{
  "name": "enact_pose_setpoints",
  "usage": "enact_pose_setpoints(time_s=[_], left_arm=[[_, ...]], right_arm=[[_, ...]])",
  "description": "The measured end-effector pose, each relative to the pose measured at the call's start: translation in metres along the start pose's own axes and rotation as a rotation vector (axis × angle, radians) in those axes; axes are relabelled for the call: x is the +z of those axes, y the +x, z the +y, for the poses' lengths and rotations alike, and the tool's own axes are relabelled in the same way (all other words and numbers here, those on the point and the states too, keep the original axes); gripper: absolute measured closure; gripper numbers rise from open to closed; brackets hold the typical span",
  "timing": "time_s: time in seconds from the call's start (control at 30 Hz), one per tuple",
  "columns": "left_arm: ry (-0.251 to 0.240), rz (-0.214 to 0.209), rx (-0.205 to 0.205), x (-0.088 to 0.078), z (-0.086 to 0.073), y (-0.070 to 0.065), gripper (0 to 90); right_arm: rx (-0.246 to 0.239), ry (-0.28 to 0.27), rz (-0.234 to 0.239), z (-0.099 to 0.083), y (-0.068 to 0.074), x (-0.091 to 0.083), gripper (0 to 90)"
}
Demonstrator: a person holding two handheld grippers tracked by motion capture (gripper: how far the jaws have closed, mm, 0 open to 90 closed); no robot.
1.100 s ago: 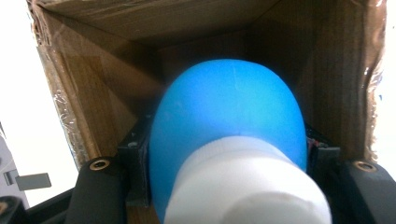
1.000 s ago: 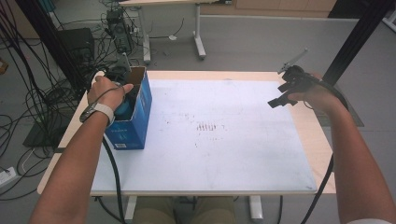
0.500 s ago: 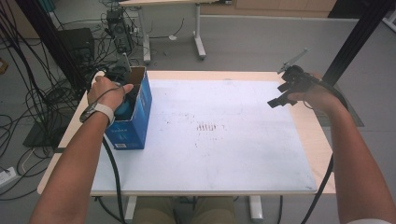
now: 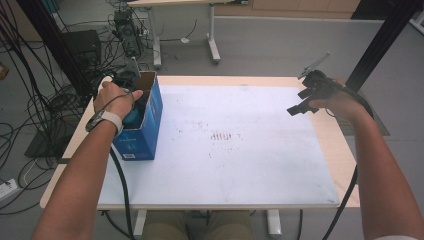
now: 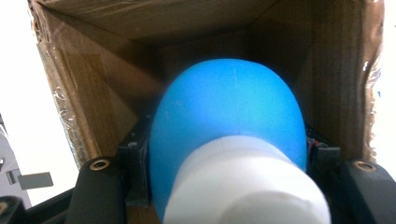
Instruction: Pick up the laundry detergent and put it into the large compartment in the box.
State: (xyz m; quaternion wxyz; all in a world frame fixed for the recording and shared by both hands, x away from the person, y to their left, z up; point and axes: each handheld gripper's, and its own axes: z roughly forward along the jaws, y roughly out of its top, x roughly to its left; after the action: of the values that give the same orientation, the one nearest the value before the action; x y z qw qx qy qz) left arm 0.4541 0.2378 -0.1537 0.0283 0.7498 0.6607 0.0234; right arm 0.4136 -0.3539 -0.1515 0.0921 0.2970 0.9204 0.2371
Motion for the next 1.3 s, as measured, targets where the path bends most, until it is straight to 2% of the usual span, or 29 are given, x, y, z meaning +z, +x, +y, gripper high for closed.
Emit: enact_pose_setpoints(time_s=[1.3], left_arm=[[-0.018, 0.003, 0.006, 0.0, -0.0022, -0.0009, 36.9]], right_arm=[[0.002, 0.0, 0.002, -0.0013, -0.001, 0.0001, 14.2]])
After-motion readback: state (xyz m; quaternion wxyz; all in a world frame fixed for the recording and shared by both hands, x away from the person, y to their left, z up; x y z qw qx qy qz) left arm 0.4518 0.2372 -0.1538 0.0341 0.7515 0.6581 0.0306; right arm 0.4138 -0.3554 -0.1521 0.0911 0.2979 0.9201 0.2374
